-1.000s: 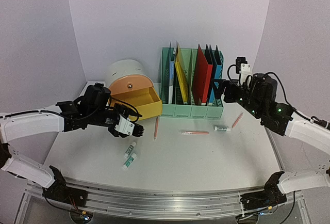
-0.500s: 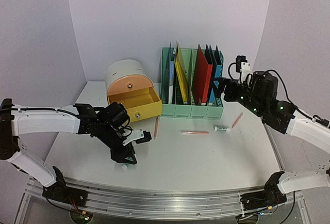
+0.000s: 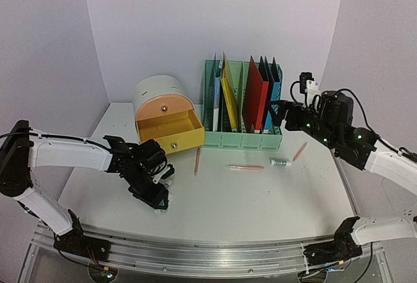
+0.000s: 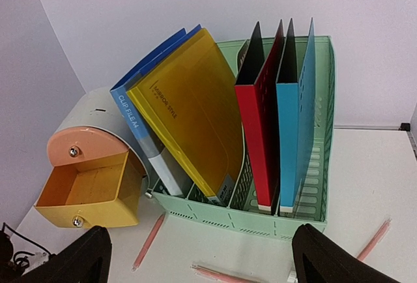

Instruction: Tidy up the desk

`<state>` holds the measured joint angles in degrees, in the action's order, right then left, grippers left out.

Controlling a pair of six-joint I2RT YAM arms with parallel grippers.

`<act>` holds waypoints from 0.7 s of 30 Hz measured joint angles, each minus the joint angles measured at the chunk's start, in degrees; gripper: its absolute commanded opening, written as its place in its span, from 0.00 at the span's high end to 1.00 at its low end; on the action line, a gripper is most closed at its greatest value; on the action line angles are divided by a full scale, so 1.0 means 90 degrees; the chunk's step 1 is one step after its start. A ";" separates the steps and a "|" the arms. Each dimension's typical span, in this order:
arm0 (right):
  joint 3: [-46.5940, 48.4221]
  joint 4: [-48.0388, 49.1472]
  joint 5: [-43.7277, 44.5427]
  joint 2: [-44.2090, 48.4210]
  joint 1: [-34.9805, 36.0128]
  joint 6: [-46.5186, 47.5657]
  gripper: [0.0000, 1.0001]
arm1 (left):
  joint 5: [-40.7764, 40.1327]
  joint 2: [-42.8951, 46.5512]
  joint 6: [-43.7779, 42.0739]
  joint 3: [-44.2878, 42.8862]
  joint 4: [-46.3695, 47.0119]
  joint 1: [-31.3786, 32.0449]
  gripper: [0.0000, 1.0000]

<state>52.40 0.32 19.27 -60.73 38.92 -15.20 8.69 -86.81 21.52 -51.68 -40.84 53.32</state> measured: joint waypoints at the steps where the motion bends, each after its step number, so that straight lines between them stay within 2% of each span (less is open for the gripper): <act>1: 0.0000 -0.0027 0.0000 0.0012 0.0000 0.0007 0.02 | -0.0039 -0.0085 0.0087 0.0095 0.0046 0.0000 0.48; 12: 0.0012 -0.0285 0.0026 0.0074 0.0000 0.0015 0.02 | -0.0221 -0.0604 0.0166 0.0403 0.0707 0.0000 0.54; 14: 0.0012 -0.0331 0.0029 0.0115 0.0000 0.0012 0.02 | -0.0219 -0.0679 0.0111 0.0337 0.0800 0.0000 0.61; 19: 0.0012 -0.0386 0.0052 0.0164 0.0000 0.0010 0.02 | -0.0157 -0.0784 0.0050 0.0307 0.1056 -0.0001 0.96; 21: 0.0012 -0.0405 0.0062 0.0169 0.0000 0.0010 0.02 | -0.0077 -0.0781 0.0087 0.0319 0.1124 -0.0001 1.00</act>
<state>52.51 -3.33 19.82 -59.21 38.92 -15.11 7.99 -93.83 22.30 -48.81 -30.72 53.31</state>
